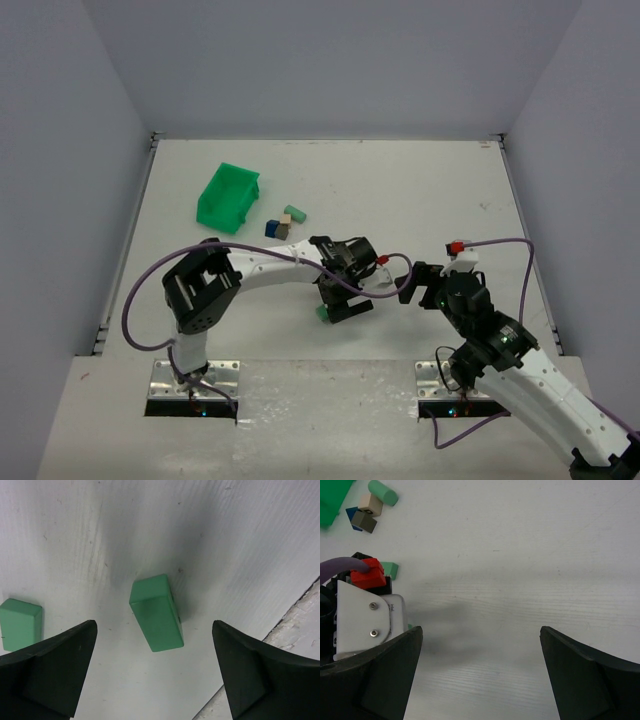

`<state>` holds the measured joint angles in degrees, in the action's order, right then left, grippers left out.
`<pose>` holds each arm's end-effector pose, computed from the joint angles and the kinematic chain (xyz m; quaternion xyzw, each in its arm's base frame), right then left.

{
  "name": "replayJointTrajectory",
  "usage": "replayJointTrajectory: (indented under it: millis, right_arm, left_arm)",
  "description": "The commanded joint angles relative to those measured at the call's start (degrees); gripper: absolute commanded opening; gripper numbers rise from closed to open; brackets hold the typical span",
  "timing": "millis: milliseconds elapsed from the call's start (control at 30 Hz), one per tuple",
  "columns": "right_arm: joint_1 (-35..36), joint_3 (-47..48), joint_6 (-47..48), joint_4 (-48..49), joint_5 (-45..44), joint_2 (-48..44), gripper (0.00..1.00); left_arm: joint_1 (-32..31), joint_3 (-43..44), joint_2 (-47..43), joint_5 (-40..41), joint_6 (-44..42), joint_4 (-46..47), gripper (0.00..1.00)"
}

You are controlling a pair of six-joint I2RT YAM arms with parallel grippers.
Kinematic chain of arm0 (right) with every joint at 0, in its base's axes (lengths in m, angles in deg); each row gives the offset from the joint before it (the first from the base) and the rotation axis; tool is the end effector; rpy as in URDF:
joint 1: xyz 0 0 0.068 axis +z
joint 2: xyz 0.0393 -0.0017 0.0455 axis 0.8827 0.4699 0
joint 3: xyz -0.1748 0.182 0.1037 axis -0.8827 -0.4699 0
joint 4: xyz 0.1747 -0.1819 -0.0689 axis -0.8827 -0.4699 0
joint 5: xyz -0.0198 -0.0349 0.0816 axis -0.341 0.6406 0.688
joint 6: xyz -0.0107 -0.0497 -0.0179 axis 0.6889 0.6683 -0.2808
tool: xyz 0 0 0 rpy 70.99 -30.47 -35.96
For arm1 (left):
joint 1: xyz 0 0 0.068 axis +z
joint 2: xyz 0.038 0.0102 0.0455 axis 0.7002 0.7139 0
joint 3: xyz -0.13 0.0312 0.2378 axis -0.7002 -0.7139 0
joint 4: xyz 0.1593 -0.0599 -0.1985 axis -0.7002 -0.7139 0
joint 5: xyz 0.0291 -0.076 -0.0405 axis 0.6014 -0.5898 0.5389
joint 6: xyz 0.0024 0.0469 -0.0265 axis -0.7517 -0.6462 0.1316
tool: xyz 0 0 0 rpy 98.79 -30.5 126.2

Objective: Build the wood block tower

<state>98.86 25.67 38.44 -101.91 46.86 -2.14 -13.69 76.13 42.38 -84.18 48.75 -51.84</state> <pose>0.0998 0.0593 0.2107 0.1090 0.8397 0.1954 0.4949 0.1899 -0.3091 0.1818 0.5934 0.7945 -0.0720 0.1074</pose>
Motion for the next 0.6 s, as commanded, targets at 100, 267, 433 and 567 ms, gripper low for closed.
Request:
replayJointTrajectory:
  millis: [100, 267, 433, 567]
  right_arm:
    - [-0.1, -0.7, -0.6, 2.0, -0.6, -0.1, 0.99]
    - [-0.1, -0.4, -0.6, 2.0, -0.9, 1.1, 0.99]
    - [-0.1, -0.3, -0.6, 2.0, -1.3, 1.3, 0.99]
    - [-0.1, -0.5, -0.8, 2.0, -1.7, 1.2, 0.99]
  left_arm:
    - [-1.4, -4.7, -6.6, 4.9, 6.3, 4.0, 1.00]
    - [-2.0, -9.3, -7.0, 12.6, 10.3, 6.8, 1.00]
    - [-2.1, -11.8, -8.4, 16.4, 12.3, 8.5, 1.00]
    - [-2.1, -12.4, -9.3, 22.2, 14.0, 7.9, 1.00]
